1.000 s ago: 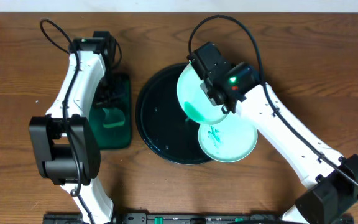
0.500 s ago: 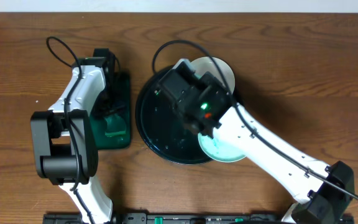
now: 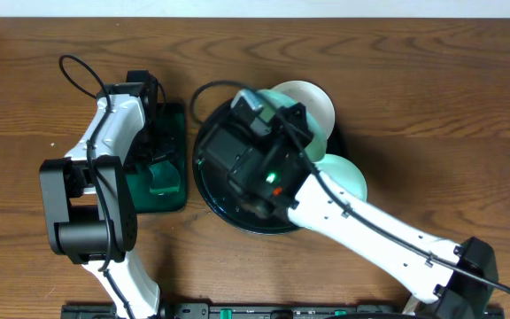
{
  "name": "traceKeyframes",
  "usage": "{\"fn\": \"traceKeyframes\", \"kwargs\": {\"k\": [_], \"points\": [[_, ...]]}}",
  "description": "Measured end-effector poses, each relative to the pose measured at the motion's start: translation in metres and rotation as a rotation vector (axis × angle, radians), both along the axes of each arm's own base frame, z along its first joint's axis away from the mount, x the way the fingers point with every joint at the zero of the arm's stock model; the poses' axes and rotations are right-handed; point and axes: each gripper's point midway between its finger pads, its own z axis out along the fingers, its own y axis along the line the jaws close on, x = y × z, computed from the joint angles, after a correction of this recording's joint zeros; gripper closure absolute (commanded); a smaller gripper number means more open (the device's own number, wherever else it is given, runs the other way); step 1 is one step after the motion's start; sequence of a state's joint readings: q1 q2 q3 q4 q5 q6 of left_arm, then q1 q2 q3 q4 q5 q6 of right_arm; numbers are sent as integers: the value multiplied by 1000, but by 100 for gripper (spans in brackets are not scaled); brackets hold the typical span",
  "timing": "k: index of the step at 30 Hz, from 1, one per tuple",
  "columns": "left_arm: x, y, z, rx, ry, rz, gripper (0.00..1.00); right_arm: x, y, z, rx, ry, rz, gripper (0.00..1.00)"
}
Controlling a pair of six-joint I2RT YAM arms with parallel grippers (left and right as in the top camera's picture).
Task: Clean dirty plates on tray and stack at the side
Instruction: 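Lift the cleaned plate off the black tray with the right gripper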
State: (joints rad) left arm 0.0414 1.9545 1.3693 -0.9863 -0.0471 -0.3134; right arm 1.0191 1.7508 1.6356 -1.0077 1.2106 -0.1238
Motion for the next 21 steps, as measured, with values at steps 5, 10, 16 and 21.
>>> {"fn": "traceKeyframes", "kwargs": {"k": [5,10,16,21], "points": [[0,0,0,0,0,0,20,-15,19,17,-81,-72,50,99],[0,0,0,0,0,0,20,-24,29,27,-126,-107,74,99],[0,0,0,0,0,0,20,-20,25,24,-140,-89,71,99],[1,0,0,0,-2,0,20,-20,27,17,-114,-57,84,99]]}}
